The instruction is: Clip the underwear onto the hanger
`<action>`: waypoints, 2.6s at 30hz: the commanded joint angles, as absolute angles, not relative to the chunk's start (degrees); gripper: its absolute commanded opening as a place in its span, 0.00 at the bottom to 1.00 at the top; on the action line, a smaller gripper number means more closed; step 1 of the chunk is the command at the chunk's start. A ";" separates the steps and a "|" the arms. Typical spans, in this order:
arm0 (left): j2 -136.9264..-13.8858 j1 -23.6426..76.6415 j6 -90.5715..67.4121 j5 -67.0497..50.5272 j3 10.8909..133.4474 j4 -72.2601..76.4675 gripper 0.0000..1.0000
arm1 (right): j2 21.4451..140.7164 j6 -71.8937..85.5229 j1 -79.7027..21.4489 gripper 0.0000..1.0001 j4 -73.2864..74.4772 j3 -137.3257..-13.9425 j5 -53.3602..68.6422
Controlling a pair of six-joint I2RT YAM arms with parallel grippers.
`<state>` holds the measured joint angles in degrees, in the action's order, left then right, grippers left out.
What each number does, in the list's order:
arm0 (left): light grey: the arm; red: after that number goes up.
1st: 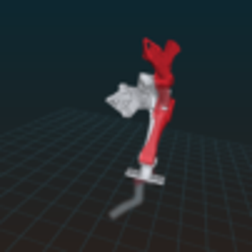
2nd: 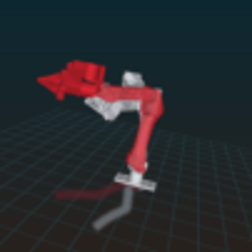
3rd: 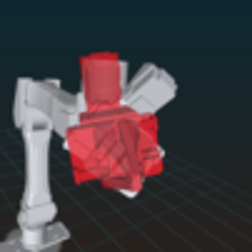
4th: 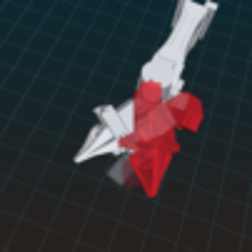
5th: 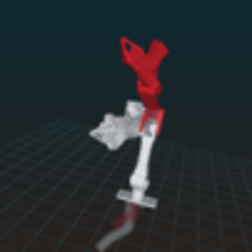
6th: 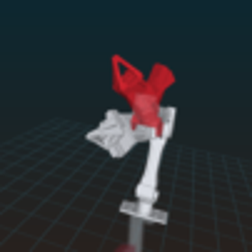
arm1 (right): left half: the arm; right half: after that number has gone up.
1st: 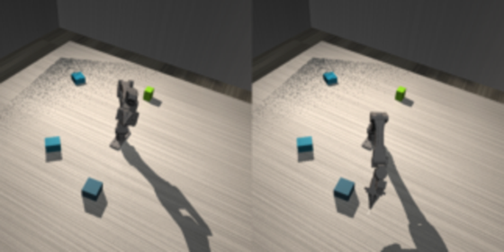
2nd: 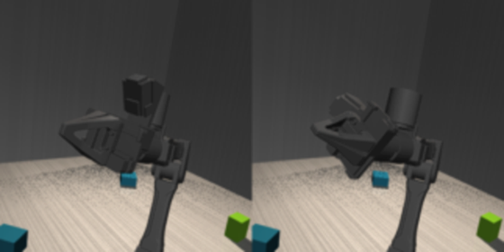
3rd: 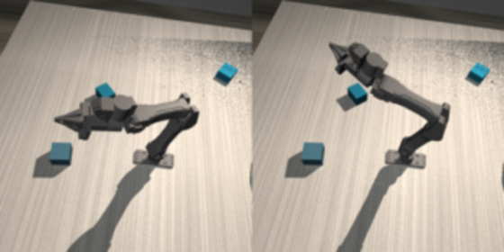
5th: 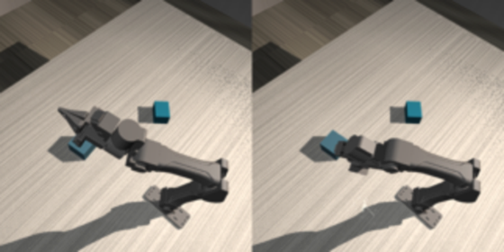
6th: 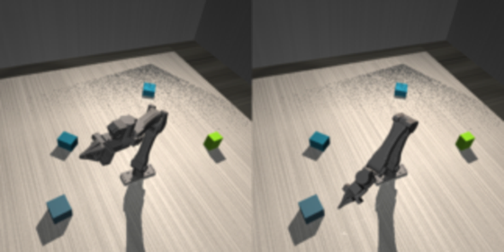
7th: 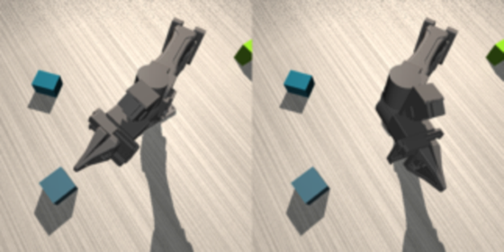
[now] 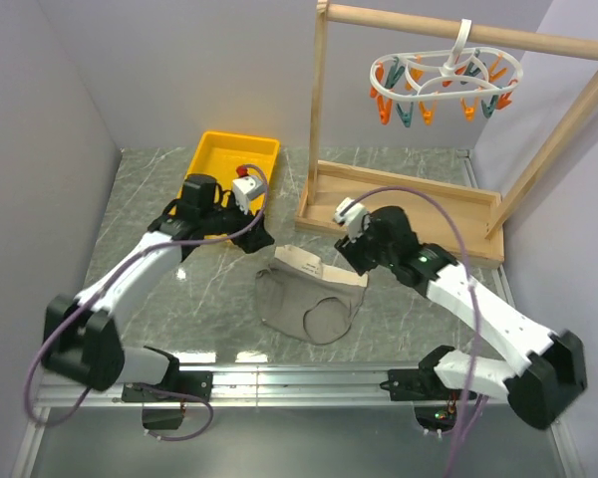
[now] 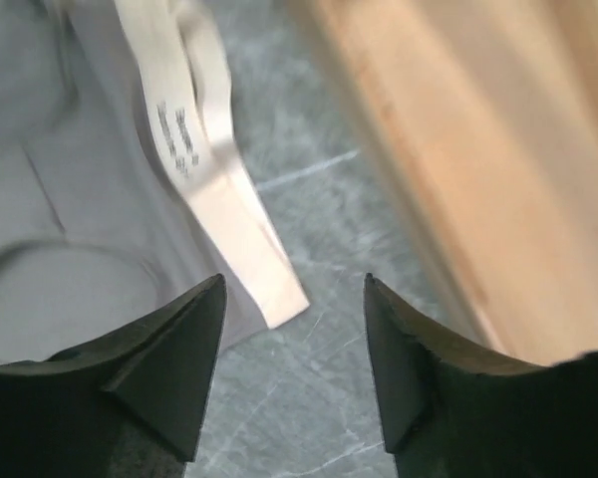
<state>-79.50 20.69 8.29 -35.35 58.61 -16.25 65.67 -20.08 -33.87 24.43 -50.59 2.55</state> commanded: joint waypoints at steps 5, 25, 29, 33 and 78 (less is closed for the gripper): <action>-68.47 26.09 7.21 -32.96 57.91 -0.82 0.78 | 52.21 -9.24 -33.14 0.75 24.78 -59.91 -2.26; -108.53 39.55 -10.44 -26.45 94.91 38.05 0.74 | 62.30 11.42 -13.28 0.79 31.10 -91.90 8.31; -112.76 38.94 -15.98 -28.29 99.74 44.00 0.72 | 66.00 13.88 -8.09 0.78 32.35 -97.73 15.27; -116.79 38.50 -23.63 -33.83 101.78 52.87 0.70 | 68.37 14.32 -5.63 0.78 32.52 -100.72 20.63; -135.62 37.35 -48.16 -35.25 127.62 59.06 0.40 | 73.65 18.46 -2.99 0.76 32.96 -106.88 26.98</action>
<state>-135.79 37.56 -46.52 -34.87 124.84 57.52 74.04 18.17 -3.33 33.98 -104.38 26.65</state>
